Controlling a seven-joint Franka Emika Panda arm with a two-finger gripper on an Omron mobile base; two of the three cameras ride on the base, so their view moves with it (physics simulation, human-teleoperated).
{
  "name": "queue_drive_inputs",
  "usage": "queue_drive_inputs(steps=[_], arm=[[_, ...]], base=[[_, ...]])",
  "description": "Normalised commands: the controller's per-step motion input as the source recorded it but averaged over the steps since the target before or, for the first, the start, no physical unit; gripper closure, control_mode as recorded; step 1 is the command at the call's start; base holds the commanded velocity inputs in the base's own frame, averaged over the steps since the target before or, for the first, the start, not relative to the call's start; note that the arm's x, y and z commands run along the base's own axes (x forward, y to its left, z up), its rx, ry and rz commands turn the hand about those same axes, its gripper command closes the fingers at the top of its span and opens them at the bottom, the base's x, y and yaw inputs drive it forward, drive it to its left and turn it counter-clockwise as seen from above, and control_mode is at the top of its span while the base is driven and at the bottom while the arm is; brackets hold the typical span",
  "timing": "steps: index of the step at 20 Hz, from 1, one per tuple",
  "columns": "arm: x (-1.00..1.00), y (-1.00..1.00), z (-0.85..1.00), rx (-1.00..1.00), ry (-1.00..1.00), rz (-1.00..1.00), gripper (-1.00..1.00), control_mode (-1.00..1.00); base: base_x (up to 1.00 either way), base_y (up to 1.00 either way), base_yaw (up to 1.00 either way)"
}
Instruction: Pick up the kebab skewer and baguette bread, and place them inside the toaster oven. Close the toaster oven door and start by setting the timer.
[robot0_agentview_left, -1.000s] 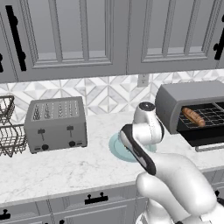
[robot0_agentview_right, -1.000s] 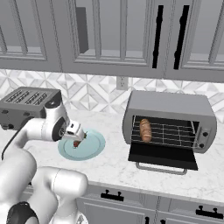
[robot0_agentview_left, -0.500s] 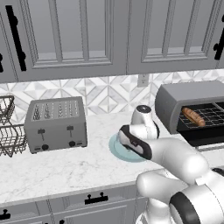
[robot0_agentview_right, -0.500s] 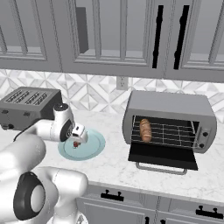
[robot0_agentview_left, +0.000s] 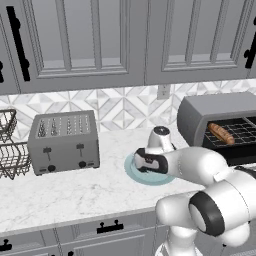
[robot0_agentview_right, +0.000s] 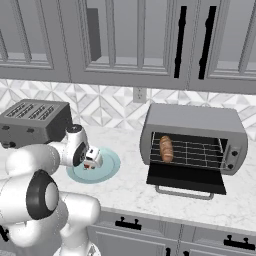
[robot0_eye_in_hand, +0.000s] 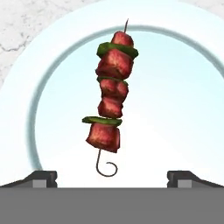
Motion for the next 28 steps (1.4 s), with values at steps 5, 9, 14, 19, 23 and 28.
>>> queue_drive_inputs(steps=[5,9,14,19,23,28], arm=[[0.22,0.02,-0.18,0.00,0.01,-0.01,-1.00,-1.00],[0.16,0.04,-0.01,0.00,0.00,-0.01,-1.00,-1.00],[0.05,0.08,-0.02,0.00,0.00,-0.01,-1.00,-1.00],[0.00,0.12,-0.10,0.00,0.00,-0.03,-1.00,-1.00],[0.00,0.05,-0.17,0.00,0.00,-0.05,-1.00,-1.00],[0.01,-0.01,-0.28,0.00,0.00,-0.03,1.00,-1.00]], base=[[0.00,0.00,0.00],[0.00,0.00,0.00],[0.00,0.00,0.00],[0.00,0.00,0.00],[0.00,0.00,0.00],[0.00,0.00,0.00]])
